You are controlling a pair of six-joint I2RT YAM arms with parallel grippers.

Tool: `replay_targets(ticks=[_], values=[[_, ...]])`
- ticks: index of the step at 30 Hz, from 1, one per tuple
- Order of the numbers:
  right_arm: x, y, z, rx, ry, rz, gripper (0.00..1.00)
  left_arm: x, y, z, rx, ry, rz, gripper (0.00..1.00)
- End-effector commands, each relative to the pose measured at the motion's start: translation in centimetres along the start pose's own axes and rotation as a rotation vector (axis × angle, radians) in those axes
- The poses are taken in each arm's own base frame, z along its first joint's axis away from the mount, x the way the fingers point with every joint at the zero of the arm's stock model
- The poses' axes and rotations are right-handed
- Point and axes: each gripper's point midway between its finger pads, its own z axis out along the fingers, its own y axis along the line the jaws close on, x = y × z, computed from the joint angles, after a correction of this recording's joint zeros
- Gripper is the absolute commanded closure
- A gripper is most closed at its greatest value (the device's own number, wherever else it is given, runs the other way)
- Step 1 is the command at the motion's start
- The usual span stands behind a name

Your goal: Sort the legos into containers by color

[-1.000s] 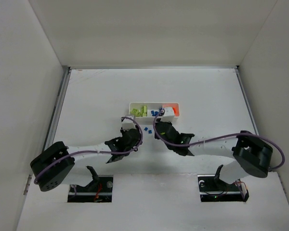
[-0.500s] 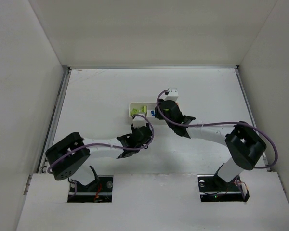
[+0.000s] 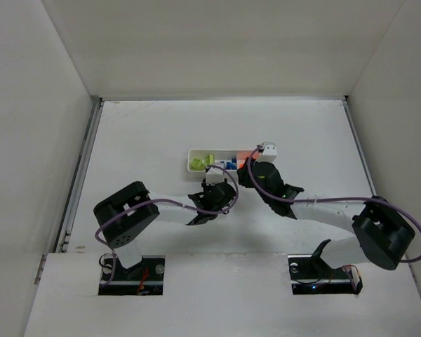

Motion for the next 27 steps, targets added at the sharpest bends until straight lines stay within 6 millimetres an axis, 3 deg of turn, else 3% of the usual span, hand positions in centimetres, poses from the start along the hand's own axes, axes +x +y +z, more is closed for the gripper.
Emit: replay_targets(ticks=[1, 7, 13, 23, 27], values=[[-0.2, 0.1, -1.0, -0.031, -0.035, 0.076, 0.61, -1.0, -1.0, 0.5, -0.011, -0.037, -0.015, 0.69], [0.7, -1.0, -2.2, -0.026, -0.029, 0.104, 0.61, -0.3, -0.8, 0.8, -0.041, -0.017, 0.014, 0.81], [1.0, -1.8, -3.4, -0.032, -0.037, 0.133, 0.61, -1.7, -0.8, -0.7, -0.042, -0.063, 0.024, 0.89], [2.5, -3.0, -4.3, -0.021, -0.013, 0.157, 0.61, -7.6, -3.8, -4.2, 0.082, -0.158, -0.025, 0.89], [3.0, -2.9, -4.2, -0.018, 0.000, 0.154, 0.61, -11.2, -4.8, -3.1, 0.088, -0.194, -0.017, 0.88]])
